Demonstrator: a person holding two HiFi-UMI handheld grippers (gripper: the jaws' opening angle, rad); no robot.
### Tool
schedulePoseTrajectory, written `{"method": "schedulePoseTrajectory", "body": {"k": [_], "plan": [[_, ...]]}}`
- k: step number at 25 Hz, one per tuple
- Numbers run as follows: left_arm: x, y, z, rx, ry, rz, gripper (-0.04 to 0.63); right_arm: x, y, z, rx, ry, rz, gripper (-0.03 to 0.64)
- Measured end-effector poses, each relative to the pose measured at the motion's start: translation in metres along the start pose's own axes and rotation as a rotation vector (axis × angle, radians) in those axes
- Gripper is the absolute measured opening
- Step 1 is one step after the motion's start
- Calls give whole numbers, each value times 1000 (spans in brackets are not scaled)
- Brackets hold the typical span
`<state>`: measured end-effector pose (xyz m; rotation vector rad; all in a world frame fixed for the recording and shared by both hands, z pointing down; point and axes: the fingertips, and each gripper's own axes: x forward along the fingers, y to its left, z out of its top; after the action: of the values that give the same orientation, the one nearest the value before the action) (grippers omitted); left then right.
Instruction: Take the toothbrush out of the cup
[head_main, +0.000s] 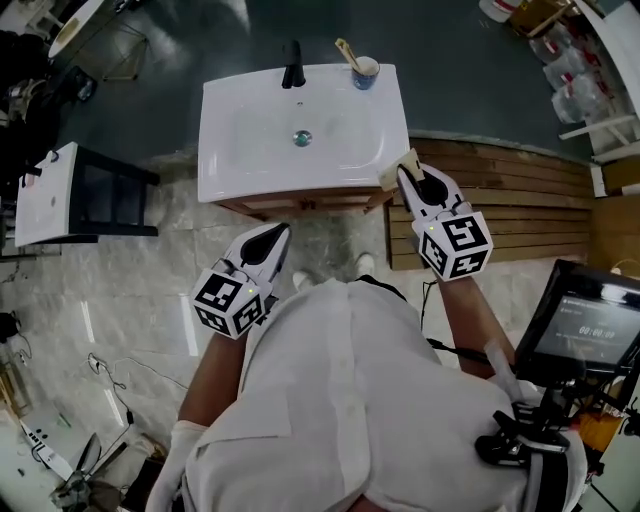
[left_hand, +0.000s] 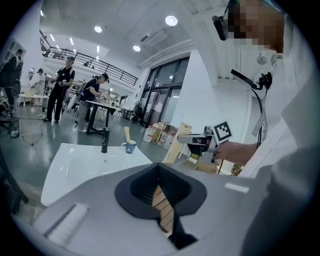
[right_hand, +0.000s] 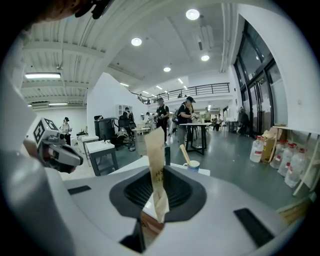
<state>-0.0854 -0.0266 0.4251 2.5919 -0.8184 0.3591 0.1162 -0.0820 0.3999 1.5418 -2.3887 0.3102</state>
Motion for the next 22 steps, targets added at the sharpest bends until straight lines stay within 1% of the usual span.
{"method": "schedulePoseTrajectory", "body": {"k": [5, 9, 14, 18, 20, 22], "plan": [[52, -29, 10, 21, 21, -24, 6, -24, -33, -14, 13, 4, 13, 43], [98, -41, 23, 28, 22, -9, 7, -38, -67, -23, 19, 2, 12, 43], [121, -36, 24, 22, 5, 32, 8, -47, -74, -35, 26, -4, 16, 43], [139, -26, 32, 26, -2, 71, 9, -51, -80, -41, 31, 7, 18, 43], [158, -21, 39, 26, 6, 83, 21, -54, -93, -45, 44, 13, 14, 43], [179, -12, 48, 24, 7, 91, 46, -53, -109, -47, 56, 13, 2, 43]]}}
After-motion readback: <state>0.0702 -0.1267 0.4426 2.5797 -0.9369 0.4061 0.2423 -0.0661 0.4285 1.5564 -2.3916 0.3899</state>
